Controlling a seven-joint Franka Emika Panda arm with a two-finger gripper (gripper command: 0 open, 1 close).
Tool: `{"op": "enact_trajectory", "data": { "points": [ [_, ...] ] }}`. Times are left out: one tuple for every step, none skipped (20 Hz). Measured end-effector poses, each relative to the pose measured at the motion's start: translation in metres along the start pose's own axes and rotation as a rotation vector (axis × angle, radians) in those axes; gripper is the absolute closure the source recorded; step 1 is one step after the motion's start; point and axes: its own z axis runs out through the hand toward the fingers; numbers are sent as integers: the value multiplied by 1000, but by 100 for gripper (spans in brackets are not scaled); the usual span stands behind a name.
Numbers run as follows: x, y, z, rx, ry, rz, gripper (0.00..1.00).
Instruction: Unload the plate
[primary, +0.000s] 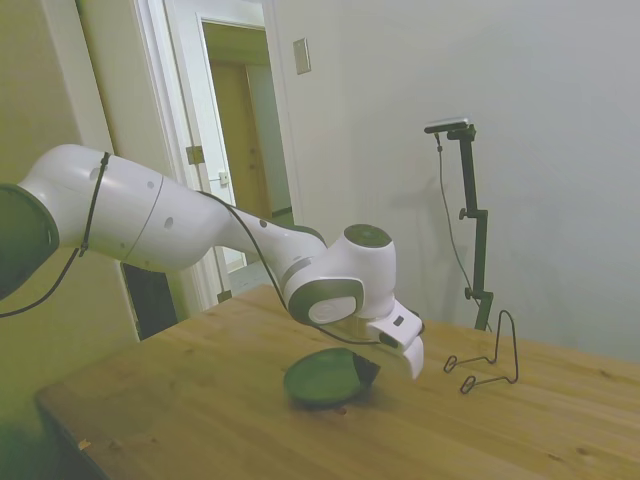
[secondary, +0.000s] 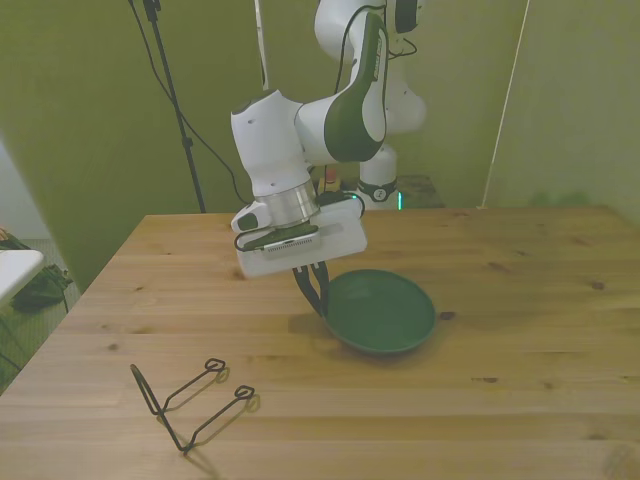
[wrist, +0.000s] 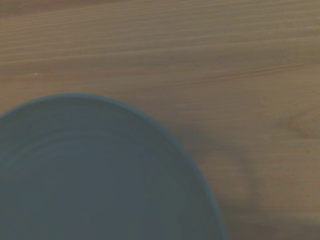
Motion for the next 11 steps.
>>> {"op": "enact_trajectory", "data": {
  "points": [
    [1, -1, -3, 2, 10, -2, 0],
    [3, -3, -6, 6, 22, -4, 0],
    [5, -6, -11, 11, 32, -7, 0],
    [6, -9, -18, 18, 42, -10, 0],
    [8, -12, -24, 24, 52, -13, 0],
    [9, -16, -32, 32, 61, -14, 0],
    [10, -20, -42, 40, 66, -15, 0],
    [11, -26, -55, 51, 74, -17, 0],
    [10, -33, -70, 64, 81, -20, 0],
    [7, -41, -88, 79, 86, -22, 0],
    [3, -50, -107, 91, 91, -26, 0]
  ]
}}
